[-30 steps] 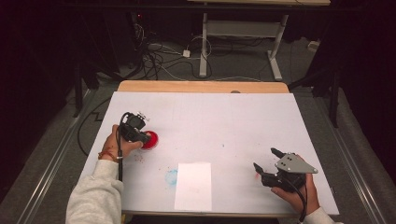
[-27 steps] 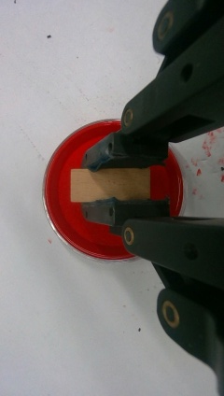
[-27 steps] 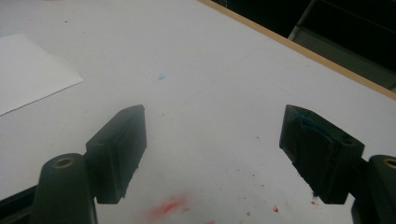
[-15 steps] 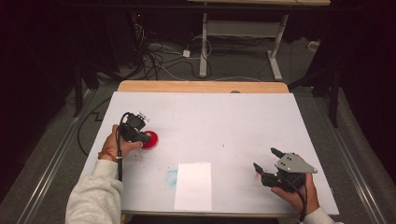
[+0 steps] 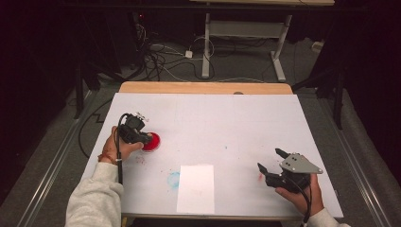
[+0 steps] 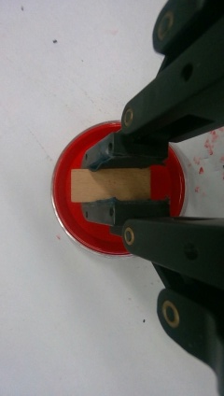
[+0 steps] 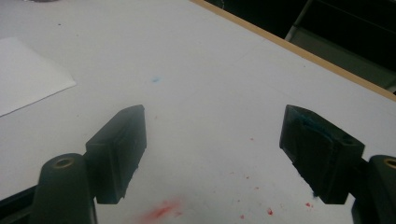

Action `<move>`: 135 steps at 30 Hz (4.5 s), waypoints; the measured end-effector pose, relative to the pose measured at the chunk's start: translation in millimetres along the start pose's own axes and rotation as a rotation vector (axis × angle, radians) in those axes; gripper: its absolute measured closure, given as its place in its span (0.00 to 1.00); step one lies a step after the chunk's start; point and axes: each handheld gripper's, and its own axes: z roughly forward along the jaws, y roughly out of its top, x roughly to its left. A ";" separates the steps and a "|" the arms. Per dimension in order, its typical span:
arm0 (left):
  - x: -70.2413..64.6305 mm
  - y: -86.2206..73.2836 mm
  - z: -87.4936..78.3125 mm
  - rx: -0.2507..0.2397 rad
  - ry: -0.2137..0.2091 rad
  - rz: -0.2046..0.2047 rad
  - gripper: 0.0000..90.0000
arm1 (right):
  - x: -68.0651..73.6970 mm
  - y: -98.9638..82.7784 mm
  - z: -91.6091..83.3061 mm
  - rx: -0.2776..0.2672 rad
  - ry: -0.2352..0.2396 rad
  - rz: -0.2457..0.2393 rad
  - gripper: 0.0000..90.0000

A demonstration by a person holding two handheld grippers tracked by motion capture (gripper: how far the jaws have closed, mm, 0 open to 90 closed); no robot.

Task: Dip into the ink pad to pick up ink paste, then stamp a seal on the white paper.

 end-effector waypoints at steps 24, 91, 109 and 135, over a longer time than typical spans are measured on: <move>-22.9 -0.3 -36.7 -0.148 -0.038 0.060 0.82 | 2.7 1.8 -0.8 -0.008 0.002 -0.006 0.26; -186.1 -1.5 -8.3 -0.013 -0.222 0.559 0.82 | 8.2 4.9 1.5 -0.015 0.029 -0.023 0.26; -192.2 -0.9 21.3 0.081 -0.228 0.599 0.82 | 8.2 4.6 1.8 -0.014 0.031 -0.027 0.26; -189.8 2.2 24.4 0.110 -0.253 0.568 0.82 | 8.7 4.9 1.2 -0.016 0.032 -0.030 0.26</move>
